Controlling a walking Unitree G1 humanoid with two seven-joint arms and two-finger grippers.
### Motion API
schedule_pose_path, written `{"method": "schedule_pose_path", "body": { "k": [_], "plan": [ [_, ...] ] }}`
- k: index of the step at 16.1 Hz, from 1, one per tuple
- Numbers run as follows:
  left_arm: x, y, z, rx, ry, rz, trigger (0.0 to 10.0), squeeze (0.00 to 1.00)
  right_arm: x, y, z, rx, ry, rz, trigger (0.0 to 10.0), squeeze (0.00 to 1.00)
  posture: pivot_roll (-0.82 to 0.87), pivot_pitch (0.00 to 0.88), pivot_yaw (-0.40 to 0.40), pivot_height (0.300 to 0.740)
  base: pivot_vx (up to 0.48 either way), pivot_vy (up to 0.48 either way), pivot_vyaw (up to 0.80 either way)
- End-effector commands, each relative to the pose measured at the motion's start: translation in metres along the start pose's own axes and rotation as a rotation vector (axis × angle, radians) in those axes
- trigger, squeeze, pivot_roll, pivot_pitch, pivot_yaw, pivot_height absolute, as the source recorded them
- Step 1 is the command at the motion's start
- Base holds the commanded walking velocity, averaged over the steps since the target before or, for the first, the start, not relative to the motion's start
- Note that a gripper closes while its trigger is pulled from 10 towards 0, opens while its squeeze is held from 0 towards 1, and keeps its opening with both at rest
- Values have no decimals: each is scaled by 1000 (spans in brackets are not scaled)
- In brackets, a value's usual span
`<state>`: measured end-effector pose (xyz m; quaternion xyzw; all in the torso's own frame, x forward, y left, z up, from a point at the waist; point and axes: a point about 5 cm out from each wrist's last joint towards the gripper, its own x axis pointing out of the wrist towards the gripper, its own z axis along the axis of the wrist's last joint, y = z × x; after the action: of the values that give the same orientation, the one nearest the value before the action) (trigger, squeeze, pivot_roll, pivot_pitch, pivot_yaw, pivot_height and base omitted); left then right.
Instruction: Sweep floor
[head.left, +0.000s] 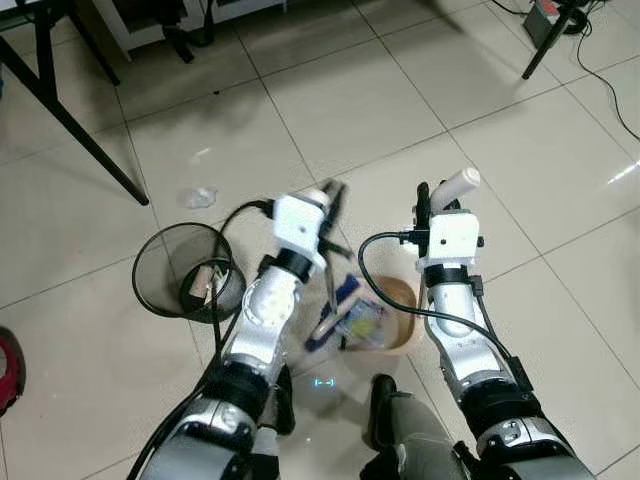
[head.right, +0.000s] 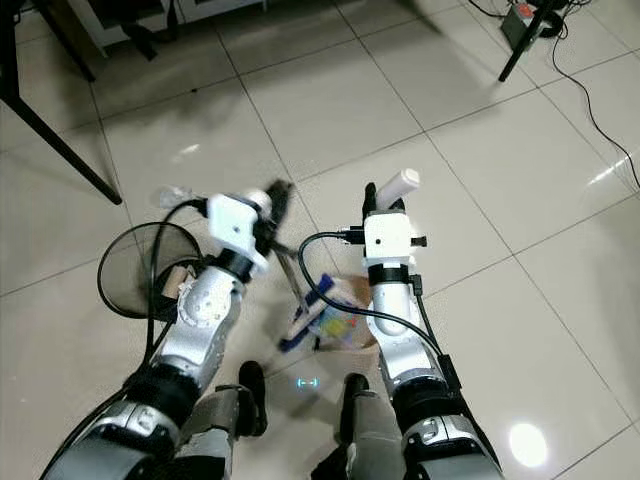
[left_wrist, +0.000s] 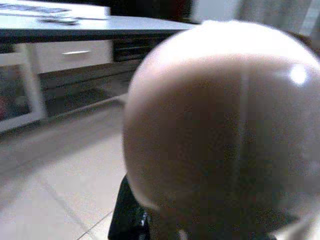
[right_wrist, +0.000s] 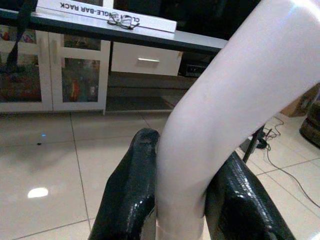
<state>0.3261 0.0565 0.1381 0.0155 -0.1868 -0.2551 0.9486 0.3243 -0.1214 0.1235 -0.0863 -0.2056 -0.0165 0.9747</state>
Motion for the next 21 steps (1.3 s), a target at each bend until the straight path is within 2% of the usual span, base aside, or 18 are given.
{"method": "schedule_pose_path", "body": {
  "k": [1, 4, 7, 8, 11, 14, 16, 18, 21],
  "plan": [
    [-13, -8, -20, -69, 107, -40, 10000, 0, -11, 0, -13, 2, 68, -1, 10000, 0, -12, 320, 22, 740, 0, 0, 0],
    [-3, 10, -5, -110, 47, 33, 10000, 0, -11, -8, -13, 46, 72, -37, 10000, 0, 0, 286, 31, 740, 0, 0, 0],
    [9, 23, 10, -142, -4, 31, 10000, 0, -12, -18, -15, 94, 82, -81, 10000, 0, 5, 250, 39, 740, 0, 0, 0],
    [13, 30, 17, -140, -16, 19, 10000, 0, -14, -25, -17, 121, 94, -109, 10000, 0, 7, 221, 45, 740, 0, 0, 0],
    [12, 46, 24, -74, -2, 1, 10000, 0, -19, -38, -21, 119, 119, -143, 10000, 0, 10, 186, 59, 740, 0, 0, 0],
    [2, 66, 29, -11, 29, -7, 10000, 0, -22, -52, -25, 135, 145, -187, 10000, 0, 20, 143, 74, 740, 0, 0, 0],
    [-20, 91, 34, 38, 58, 42, 10000, 0, -22, -66, -23, 163, 139, -211, 10000, 0, 22, 104, 86, 740, 0, 0, 0],
    [-31, 99, 36, 73, 75, 63, 10000, 0, -23, -75, -20, 184, 130, -220, 10000, 0, 27, 83, 88, 740, 0, 0, 0],
    [-40, 101, 35, 80, 95, 72, 10000, 0, -24, -84, -15, 198, 117, -214, 10000, 0, 20, 65, 98, 740, 0, 0, 0]
  ]
}}
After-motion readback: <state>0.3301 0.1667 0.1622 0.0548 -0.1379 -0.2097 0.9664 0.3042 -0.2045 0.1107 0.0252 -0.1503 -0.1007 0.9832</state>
